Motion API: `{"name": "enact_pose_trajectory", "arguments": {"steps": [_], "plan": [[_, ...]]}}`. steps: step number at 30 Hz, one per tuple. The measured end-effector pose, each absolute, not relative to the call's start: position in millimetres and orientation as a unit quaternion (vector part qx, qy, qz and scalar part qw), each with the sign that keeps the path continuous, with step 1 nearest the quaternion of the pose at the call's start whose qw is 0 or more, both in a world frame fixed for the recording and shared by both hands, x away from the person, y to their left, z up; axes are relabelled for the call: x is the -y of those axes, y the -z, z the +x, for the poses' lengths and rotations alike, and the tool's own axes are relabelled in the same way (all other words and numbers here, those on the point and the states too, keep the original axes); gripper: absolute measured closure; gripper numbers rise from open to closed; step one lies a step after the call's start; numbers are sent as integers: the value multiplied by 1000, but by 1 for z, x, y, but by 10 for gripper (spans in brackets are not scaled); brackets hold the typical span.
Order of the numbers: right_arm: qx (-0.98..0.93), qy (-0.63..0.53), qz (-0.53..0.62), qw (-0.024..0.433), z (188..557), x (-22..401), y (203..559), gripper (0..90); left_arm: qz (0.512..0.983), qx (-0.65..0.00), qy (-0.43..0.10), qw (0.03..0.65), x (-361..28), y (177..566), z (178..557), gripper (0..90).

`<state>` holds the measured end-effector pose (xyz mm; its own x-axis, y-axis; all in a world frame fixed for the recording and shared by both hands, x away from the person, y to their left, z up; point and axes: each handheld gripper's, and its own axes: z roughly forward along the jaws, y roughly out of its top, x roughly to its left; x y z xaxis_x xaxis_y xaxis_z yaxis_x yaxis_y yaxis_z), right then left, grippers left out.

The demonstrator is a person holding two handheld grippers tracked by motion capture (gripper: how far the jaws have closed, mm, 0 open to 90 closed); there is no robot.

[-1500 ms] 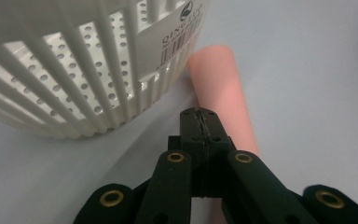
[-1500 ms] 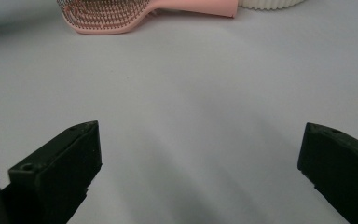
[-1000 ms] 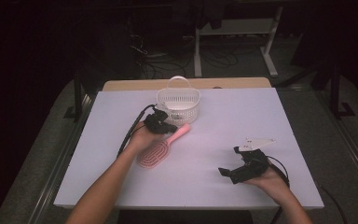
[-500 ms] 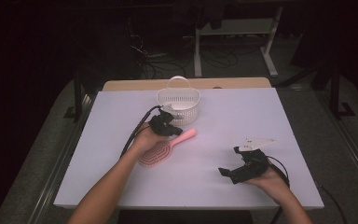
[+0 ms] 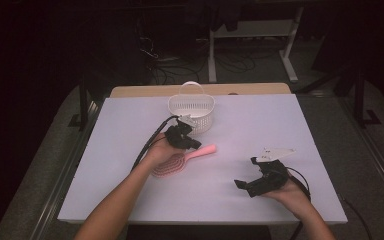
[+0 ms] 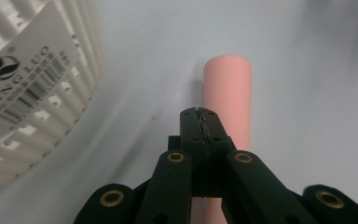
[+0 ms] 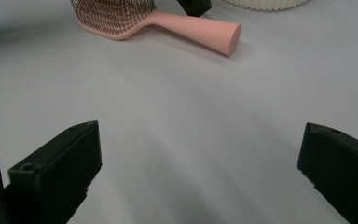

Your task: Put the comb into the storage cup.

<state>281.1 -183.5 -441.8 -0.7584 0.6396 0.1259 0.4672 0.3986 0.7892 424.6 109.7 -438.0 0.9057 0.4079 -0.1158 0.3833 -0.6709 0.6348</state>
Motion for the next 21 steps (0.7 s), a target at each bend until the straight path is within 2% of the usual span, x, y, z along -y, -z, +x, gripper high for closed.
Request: {"name": "enact_pose_trajectory", "arguments": {"steps": [21], "plan": [[-831,-435,332,98,281,184,442,0,922,-180,5,342,-95,430,404,900]]}}
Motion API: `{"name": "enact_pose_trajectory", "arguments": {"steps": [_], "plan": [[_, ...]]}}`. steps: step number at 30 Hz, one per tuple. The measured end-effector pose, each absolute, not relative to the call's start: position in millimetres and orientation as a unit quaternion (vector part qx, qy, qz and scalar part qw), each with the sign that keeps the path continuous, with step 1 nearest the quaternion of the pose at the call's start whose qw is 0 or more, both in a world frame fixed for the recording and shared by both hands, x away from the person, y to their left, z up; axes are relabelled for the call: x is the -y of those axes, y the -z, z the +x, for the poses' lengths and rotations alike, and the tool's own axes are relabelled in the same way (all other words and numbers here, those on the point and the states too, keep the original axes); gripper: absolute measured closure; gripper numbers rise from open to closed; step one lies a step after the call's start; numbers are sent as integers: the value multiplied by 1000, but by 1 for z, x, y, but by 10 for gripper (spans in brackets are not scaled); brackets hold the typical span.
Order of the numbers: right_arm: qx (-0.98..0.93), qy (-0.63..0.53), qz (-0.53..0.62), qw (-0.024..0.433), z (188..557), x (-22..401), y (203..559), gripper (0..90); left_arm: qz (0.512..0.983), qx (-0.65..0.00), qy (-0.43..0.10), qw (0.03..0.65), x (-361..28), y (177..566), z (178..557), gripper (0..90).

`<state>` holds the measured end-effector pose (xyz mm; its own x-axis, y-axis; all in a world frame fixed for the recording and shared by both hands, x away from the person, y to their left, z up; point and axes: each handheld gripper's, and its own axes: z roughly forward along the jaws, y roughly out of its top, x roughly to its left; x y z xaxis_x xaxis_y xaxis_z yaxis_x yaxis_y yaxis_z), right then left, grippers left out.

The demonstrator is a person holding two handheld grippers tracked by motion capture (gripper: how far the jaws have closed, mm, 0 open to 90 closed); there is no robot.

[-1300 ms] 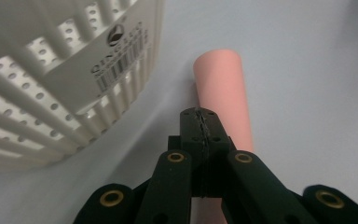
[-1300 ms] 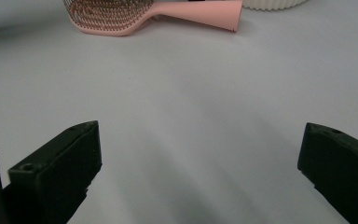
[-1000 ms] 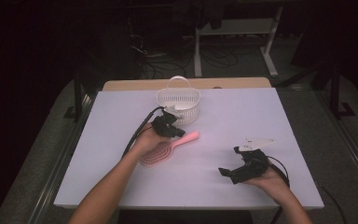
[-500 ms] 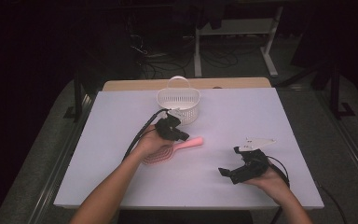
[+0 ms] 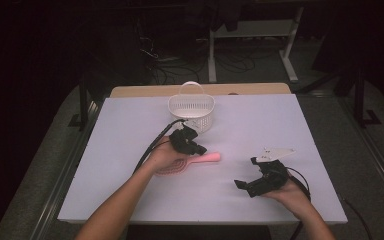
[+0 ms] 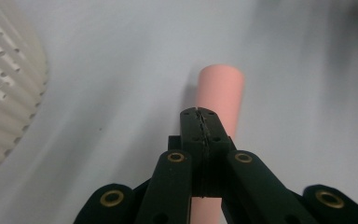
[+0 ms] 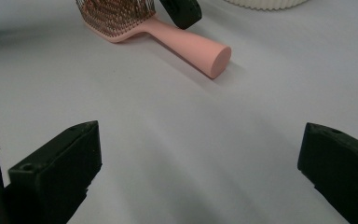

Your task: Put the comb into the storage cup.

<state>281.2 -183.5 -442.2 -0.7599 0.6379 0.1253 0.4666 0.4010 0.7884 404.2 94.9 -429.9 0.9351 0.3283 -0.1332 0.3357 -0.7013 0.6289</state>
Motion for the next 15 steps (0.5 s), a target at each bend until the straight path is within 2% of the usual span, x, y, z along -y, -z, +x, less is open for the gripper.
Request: {"name": "enact_pose_trajectory", "arguments": {"steps": [15], "plan": [[-831,-436,333,97,282,184,442,0,928,-183,-2,325,-86,431,410,900]]}}
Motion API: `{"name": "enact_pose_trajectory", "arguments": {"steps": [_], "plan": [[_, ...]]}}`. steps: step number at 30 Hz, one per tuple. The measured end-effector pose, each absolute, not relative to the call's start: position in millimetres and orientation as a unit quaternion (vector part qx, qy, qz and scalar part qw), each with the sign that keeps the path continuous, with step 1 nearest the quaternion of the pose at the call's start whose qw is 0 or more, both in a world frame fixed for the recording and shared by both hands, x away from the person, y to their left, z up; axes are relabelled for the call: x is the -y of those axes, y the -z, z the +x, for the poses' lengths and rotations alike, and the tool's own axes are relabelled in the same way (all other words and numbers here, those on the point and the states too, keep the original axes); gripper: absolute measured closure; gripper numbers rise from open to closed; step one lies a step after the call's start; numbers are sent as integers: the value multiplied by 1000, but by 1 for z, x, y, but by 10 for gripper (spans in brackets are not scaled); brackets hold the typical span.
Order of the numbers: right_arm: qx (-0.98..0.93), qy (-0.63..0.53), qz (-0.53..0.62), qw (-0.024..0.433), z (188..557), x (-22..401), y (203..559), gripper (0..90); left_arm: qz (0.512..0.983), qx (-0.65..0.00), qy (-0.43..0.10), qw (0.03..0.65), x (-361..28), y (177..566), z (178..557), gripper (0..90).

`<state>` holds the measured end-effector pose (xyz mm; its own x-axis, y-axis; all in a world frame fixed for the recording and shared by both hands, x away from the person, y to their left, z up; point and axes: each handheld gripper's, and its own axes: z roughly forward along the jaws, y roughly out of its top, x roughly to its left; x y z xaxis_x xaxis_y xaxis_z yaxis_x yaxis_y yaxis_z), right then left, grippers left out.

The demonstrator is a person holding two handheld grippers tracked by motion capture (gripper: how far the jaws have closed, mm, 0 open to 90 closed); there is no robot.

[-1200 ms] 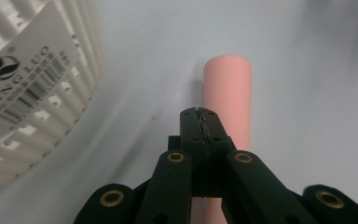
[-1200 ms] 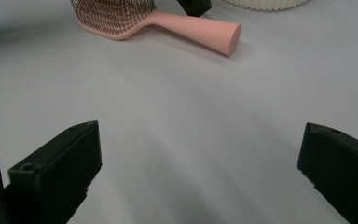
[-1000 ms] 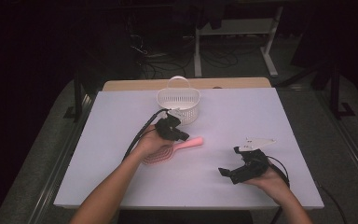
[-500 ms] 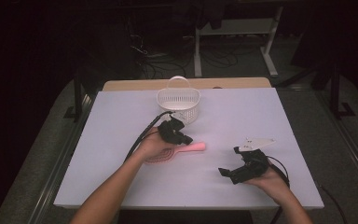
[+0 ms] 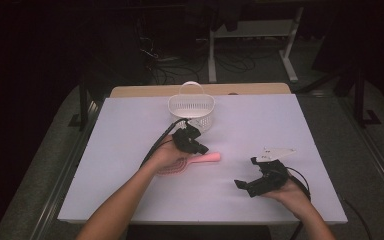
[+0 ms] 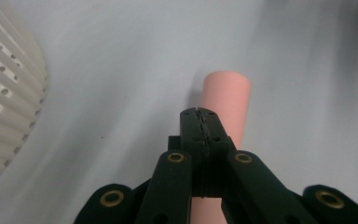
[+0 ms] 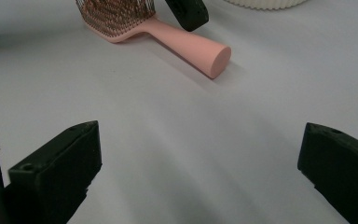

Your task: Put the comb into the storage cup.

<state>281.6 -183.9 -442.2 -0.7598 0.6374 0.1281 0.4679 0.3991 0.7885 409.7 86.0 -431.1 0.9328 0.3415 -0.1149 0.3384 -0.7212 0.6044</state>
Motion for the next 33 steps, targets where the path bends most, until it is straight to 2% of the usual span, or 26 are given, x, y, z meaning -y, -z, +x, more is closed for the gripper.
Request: {"name": "enact_pose_trajectory", "arguments": {"steps": [11,33], "plan": [[-832,-435,332,97,281,183,442,0,933,-179,6,312,-79,437,411,900],[-832,-436,331,96,281,184,442,0,950,-123,34,284,-62,439,379,900]]}}
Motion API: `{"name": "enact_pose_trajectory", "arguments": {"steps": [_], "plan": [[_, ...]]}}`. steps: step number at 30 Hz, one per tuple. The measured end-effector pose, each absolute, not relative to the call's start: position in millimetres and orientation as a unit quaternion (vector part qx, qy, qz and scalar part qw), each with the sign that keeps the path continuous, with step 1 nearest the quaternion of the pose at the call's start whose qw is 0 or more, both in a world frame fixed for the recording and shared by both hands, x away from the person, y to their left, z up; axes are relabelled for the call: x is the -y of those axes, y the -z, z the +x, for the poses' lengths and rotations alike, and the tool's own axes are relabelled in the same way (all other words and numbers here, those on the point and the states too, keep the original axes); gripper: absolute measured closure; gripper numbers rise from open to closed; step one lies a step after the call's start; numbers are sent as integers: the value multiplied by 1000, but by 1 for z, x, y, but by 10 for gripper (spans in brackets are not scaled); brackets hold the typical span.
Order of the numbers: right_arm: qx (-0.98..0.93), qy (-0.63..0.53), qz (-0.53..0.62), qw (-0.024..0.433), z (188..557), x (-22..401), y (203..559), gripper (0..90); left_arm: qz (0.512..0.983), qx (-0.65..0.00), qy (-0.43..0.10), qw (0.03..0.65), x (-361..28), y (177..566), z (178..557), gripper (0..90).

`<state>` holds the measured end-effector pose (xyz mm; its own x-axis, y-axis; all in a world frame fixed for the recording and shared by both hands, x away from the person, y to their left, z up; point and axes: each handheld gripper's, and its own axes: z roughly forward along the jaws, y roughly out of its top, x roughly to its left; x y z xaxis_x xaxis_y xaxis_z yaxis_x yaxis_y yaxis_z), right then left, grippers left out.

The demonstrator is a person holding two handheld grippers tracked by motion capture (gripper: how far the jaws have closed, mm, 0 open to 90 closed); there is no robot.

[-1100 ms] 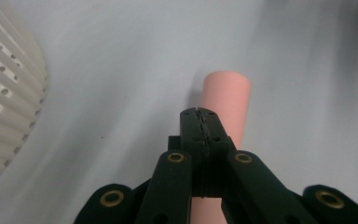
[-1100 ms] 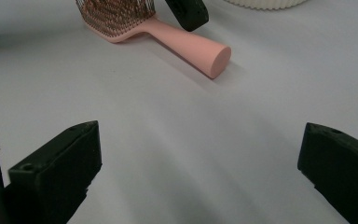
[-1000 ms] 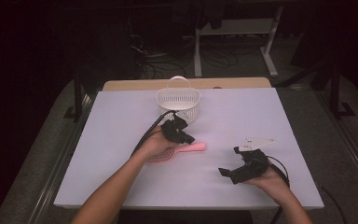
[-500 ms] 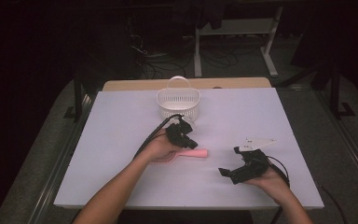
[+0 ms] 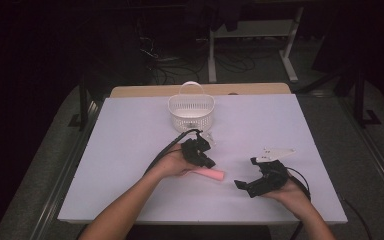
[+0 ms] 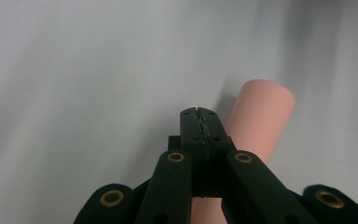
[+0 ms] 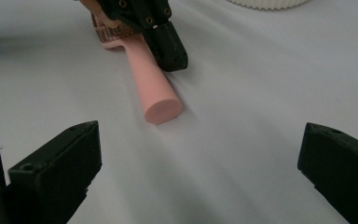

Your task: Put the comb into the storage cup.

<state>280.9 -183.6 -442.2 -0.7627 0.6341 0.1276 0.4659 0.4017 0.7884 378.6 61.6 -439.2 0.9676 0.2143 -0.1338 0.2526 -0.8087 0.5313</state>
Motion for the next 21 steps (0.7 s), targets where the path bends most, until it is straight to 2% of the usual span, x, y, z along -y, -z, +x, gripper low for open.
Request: {"name": "enact_pose_trajectory", "arguments": {"steps": [13,21], "plan": [[-833,-434,330,96,281,183,443,0,952,-110,41,283,-61,440,370,900],[-833,-433,330,96,281,183,443,0,945,-118,36,304,-67,433,372,900]]}}
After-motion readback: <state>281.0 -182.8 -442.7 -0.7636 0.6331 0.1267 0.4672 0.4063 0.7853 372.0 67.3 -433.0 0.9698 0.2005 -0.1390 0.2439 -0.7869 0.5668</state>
